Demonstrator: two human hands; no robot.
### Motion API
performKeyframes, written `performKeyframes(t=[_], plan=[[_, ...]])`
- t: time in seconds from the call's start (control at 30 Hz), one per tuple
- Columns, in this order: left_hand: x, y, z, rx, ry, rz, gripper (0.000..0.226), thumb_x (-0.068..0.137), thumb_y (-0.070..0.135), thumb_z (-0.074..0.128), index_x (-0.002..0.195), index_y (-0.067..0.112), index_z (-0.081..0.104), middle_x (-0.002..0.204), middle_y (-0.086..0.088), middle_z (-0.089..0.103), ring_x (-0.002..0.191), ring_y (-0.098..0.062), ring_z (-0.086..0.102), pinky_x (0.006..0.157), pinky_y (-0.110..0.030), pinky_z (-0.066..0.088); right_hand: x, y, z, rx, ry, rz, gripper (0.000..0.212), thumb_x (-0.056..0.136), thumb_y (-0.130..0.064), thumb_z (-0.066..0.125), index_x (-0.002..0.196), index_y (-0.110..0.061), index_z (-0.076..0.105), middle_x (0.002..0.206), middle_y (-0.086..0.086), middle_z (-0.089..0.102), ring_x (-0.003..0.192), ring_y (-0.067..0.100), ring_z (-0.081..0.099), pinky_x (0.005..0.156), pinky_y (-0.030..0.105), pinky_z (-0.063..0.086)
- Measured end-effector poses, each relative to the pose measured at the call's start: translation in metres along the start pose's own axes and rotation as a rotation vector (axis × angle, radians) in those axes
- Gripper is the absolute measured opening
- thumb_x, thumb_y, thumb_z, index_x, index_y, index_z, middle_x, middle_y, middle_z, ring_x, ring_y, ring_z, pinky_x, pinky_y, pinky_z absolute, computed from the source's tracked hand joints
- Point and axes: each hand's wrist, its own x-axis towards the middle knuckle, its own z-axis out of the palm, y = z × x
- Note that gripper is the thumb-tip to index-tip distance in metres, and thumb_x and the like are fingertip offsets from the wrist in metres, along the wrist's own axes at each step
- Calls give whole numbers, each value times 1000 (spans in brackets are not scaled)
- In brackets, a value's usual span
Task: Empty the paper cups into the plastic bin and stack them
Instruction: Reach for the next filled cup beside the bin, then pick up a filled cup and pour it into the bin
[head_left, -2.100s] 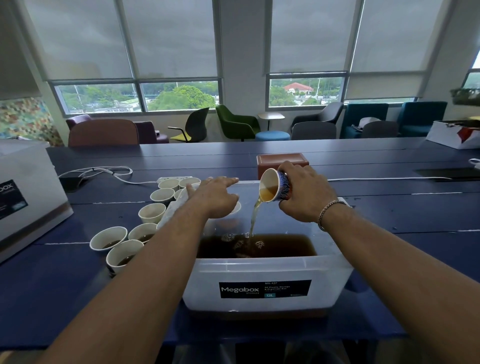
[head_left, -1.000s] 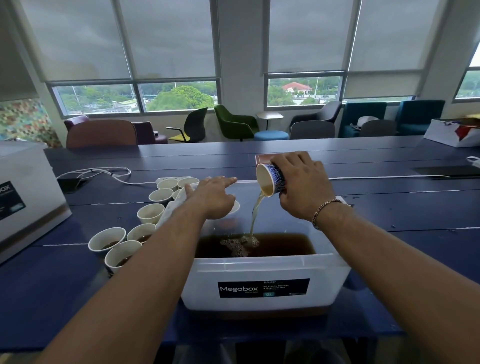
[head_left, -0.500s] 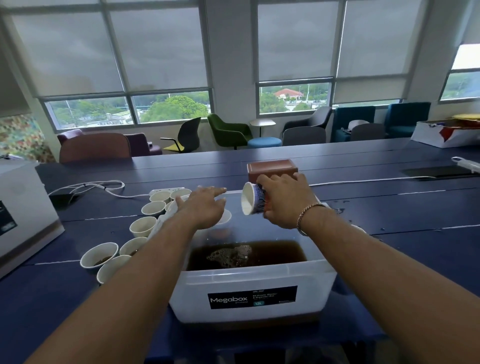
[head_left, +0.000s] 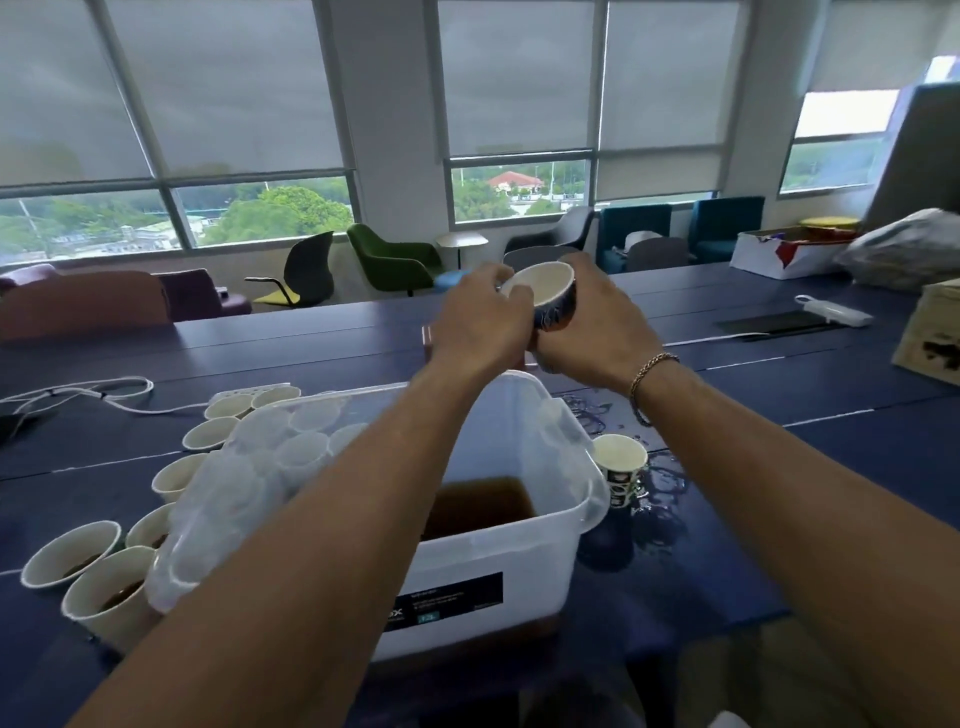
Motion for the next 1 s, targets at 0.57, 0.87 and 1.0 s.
performKeyframes(t=[0.57, 0.87, 1.0], plan=[[-7, -19, 49, 209, -375, 3, 43, 99, 40, 44, 138, 22, 52, 136, -6, 58, 118, -25, 56, 104, -48, 45, -47, 122, 15, 10, -233, 542, 102, 60, -56, 85, 139, -24, 28, 132, 10, 50, 111, 28, 54, 93, 41, 50], [5, -48, 12, 304, -325, -8, 31, 101, 32, 49, 128, 22, 60, 126, -2, 64, 107, -21, 60, 97, -45, 50, -2, 49, 30, -56, -156, 202, 45, 79, -45, 73, 114, -21, 57, 117, 2, 62, 101, 19, 59, 88, 38, 52], [18, -84, -33, 416, -252, -96, 20, 100, 29, 49, 112, 22, 64, 108, 0, 65, 92, -19, 59, 79, -34, 49, 23, -10, 71, -32, -227, -12, 22, 84, -36, 67, 101, -22, 63, 102, -1, 66, 90, 17, 61, 82, 36, 54]])
